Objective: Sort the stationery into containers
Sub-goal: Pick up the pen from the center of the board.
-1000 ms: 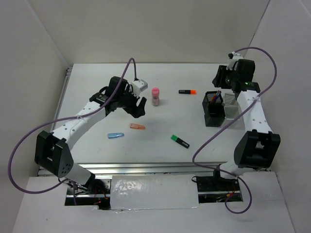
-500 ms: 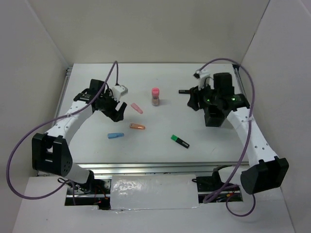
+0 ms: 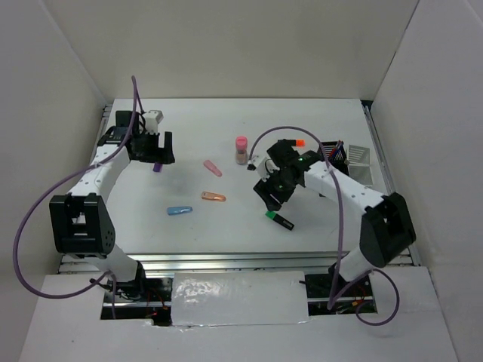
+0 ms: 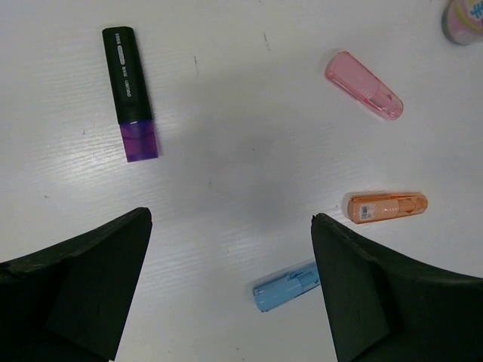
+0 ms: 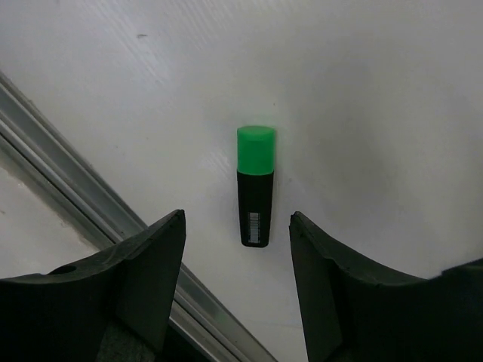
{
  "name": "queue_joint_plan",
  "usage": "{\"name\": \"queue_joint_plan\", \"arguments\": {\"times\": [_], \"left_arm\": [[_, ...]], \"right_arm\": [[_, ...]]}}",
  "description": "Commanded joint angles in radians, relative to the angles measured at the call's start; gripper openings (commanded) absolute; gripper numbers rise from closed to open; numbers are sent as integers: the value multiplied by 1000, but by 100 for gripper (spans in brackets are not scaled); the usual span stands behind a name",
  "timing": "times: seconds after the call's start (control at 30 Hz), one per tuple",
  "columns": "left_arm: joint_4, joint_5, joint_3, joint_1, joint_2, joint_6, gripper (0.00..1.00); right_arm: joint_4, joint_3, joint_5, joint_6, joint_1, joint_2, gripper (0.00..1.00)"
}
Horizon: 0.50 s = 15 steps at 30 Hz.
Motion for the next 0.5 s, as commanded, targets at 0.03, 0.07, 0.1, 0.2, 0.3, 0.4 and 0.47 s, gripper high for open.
{"name": "queue_joint_plan", "arguments": {"times": [0.03,0.07,0.1,0.2,0.3,0.4,0.47], "left_arm": [[19,-6,-23,6,-75,-39,99],[17,-6,-23,9,-77,-39,99],[16,-6,-23,12,-78,-39,99],[17,0,-21,21,-78,-44,99],[17,10,-21,27,-68,-48,99],[17,19,-18,30,-58,-55,99],[19,22,-23,32,-60,-56,99]], "right_arm": [[-4,12,83,68,20,122,65],[5,12,94,79,23,133,65],[20,12,103,96,27,145,65],[31,15,122,126,41,191,66],[48,11,129,137,61,220,66],[43,20,129,143,73,254,66],[42,18,134,140,78,277,66]]}}
